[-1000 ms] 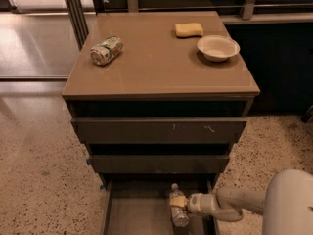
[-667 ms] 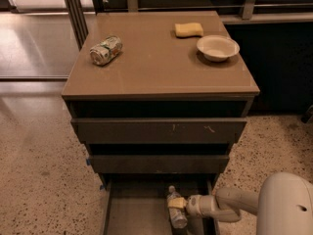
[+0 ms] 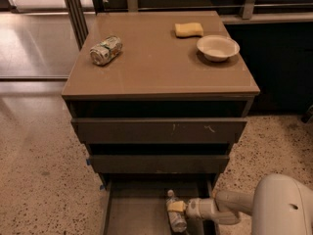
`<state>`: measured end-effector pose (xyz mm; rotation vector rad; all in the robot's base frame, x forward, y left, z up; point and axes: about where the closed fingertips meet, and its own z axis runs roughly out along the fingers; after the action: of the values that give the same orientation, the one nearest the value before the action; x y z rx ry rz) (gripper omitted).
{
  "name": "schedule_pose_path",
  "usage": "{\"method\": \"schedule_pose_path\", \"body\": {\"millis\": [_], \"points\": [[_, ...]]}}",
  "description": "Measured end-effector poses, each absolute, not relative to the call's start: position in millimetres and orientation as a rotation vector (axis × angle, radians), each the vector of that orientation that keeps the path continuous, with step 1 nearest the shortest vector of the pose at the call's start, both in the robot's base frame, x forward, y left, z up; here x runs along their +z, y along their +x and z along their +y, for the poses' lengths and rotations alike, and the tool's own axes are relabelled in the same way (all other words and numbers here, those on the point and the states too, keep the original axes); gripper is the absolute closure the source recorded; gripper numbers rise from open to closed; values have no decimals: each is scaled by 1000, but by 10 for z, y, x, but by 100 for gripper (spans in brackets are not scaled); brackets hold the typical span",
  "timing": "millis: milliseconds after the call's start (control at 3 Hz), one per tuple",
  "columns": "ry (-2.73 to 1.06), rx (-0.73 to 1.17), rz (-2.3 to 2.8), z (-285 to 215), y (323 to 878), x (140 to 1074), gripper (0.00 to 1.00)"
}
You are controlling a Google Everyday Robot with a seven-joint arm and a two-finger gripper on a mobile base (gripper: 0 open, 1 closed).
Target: Place blue plastic bottle into bottom drawer
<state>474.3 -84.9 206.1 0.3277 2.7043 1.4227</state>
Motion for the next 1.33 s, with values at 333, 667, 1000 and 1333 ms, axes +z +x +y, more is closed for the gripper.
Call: {"method": "schedule_pose_path", "body": {"millis": [333, 667, 1000, 1333], "points": [[328, 1423, 2704, -849, 4743, 2061, 60], [328, 1423, 2704, -849, 4743, 2061, 36], [328, 1423, 2704, -848, 4743, 2061, 13], [327, 1423, 2704, -847, 4743, 2060, 0]]}}
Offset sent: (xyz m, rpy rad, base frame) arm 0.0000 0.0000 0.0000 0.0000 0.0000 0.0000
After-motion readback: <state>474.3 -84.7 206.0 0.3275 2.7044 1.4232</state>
